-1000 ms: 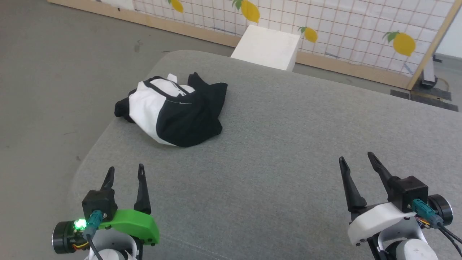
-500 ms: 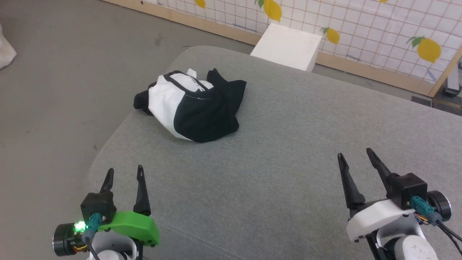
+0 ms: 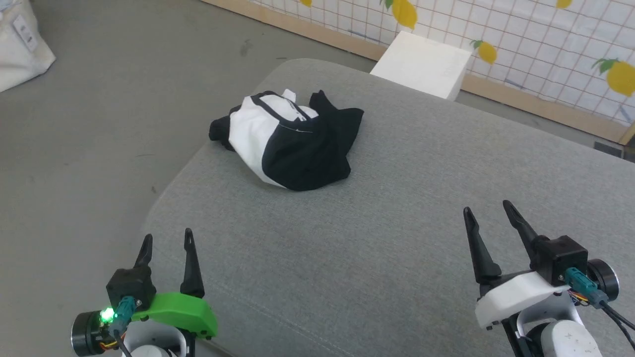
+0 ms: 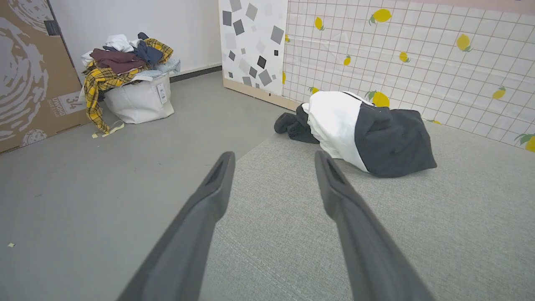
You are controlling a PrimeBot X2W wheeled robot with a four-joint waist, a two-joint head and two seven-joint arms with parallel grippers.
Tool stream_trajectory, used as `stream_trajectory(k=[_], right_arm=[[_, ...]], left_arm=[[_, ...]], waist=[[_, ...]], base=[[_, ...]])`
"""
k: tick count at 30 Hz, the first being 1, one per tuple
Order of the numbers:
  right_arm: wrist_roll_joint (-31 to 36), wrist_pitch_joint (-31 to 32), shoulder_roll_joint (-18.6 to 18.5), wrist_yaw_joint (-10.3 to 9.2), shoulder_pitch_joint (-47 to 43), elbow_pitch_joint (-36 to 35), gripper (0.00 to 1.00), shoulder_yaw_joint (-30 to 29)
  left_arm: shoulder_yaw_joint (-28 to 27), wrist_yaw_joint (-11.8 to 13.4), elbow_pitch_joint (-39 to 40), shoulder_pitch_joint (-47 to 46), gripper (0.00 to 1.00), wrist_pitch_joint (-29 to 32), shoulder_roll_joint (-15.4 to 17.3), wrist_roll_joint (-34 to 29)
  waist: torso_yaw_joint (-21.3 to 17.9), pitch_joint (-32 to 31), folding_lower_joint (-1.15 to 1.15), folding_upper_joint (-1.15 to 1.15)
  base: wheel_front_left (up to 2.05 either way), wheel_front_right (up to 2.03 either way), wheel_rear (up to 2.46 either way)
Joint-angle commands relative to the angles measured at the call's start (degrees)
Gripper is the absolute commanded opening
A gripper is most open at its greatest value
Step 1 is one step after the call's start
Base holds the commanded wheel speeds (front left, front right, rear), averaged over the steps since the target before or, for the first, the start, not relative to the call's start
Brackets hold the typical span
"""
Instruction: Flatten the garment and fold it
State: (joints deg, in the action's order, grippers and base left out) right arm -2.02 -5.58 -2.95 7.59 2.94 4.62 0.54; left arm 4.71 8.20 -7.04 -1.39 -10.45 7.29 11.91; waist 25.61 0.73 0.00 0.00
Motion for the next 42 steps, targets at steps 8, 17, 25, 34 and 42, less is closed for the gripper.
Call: stream_trajectory(k=[8, 17, 25, 34, 42], right_arm=[[-0.8, -1.3, 0.1, -0.08, 1.8, 0.8, 1.0, 0.2], [-0.8, -1.7, 0.1, -0.09, 2.9, 1.0, 1.0, 0.3], [1.2, 0.0, 0.1, -0.1, 6.0, -1.6, 1.0, 1.9], [3.4, 1.0, 0.1, -0.1, 12.0, -4.2, 1.0, 4.8], [2.3, -0.9, 0.1, -0.1, 15.9, -4.2, 1.0, 4.5]], left_arm=[[0.7, 1.2, -0.8, -1.1, 1.0, -1.4, 1.4, 1.4], [1.6, 1.0, -1.0, -3.5, 1.0, -1.8, 2.3, 4.6], [2.5, -4.8, -5.5, -19.1, 1.0, 2.9, 5.3, 9.2], [1.4, -11.1, -17.1, -38.6, 1.0, 15.0, 11.1, 14.5], [-1.2, -10.9, -26.0, -46.1, 1.0, 33.3, 14.0, 21.5]], waist=[[2.4, 0.2, 0.0, 0.0], [4.7, 1.9, 0.0, 0.0], [1.6, 11.1, 0.0, 0.0], [-9.2, 24.6, 0.0, 0.0], [-17.3, 31.8, 0.0, 0.0]], base=[[0.0, 0.0, 0.0], [0.0, 0.0, 0.0], [0.0, 0.0, 0.0], [0.0, 0.0, 0.0], [0.0, 0.0, 0.0]])
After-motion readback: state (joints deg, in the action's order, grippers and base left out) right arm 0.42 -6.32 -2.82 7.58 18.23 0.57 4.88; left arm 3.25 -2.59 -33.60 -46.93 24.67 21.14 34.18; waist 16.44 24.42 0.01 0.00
